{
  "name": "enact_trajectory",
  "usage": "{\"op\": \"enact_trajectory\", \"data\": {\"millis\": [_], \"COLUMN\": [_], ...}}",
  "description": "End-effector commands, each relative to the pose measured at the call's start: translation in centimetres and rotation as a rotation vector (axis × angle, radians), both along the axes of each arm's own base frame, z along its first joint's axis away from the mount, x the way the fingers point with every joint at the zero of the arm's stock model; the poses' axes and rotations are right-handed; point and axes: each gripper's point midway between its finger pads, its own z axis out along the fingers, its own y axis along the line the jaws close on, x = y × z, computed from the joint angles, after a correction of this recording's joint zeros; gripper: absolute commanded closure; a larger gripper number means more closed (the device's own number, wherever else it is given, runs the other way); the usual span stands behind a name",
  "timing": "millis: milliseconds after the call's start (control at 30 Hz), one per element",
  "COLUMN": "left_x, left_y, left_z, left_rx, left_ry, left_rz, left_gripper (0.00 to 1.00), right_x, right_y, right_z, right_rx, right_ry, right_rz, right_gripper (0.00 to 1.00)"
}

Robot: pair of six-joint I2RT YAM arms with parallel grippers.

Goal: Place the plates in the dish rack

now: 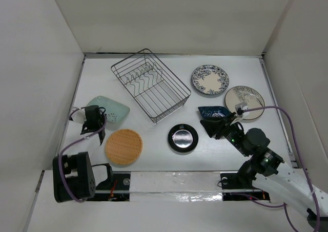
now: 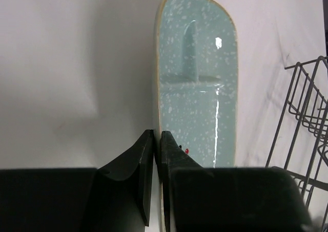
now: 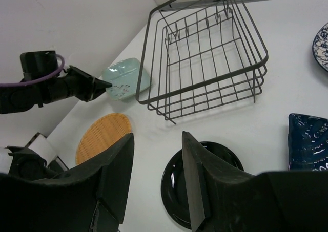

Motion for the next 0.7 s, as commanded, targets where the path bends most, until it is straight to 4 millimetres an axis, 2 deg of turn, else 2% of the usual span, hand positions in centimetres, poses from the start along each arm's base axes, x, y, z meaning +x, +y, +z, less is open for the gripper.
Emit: {"op": "enact_trajectory", "data": {"millis": [0,67,200,367,467,500,533,633,667], "left_x": [1.0,0.9,0.5,-0.1,-1.1,-1.4,-1.9,-2.5,-2.5], "left_y": [1.5,1.7,1.8,0.7,-0.4,-0.7,-1.0,-2.4,-3.1], "left_z": [6.0,8.5,11.9,16.3,18.8,20.0,20.9,22.8,23.2], "left_rx": [0.076,0.112,0.166,0.205,0.228,0.238,0.254,0.261,0.259], "left_ry": [-0.176,-0.222,-0.263,-0.336,-0.379,-0.404,-0.421,-0.461,-0.471], "left_rz": [0.039,0.034,0.016,-0.067,-0.136,-0.150,-0.168,-0.249,-0.293], "left_gripper": [1.00,1.00,1.00,1.00,1.00,1.00,1.00,1.00,1.00], "right_x": [0.0,0.1,0.2,0.2,-0.2,0.0,-0.5,0.1,0.1], "right_y": [0.4,0.5,0.4,1.0,2.5,3.4,4.4,6.9,7.6], "right_z": [1.1,1.0,1.2,1.8,2.4,1.8,2.7,2.5,3.5], "right_rx": [0.024,0.016,0.016,0.011,0.017,0.006,0.035,0.049,0.061], "right_ry": [-0.040,-0.037,-0.041,-0.047,-0.042,-0.019,-0.027,0.007,0.000], "right_rz": [0.010,0.011,0.005,0.029,0.100,0.123,0.179,0.248,0.271], "right_gripper": [0.52,0.51,0.49,0.40,0.35,0.35,0.34,0.33,0.31]}}
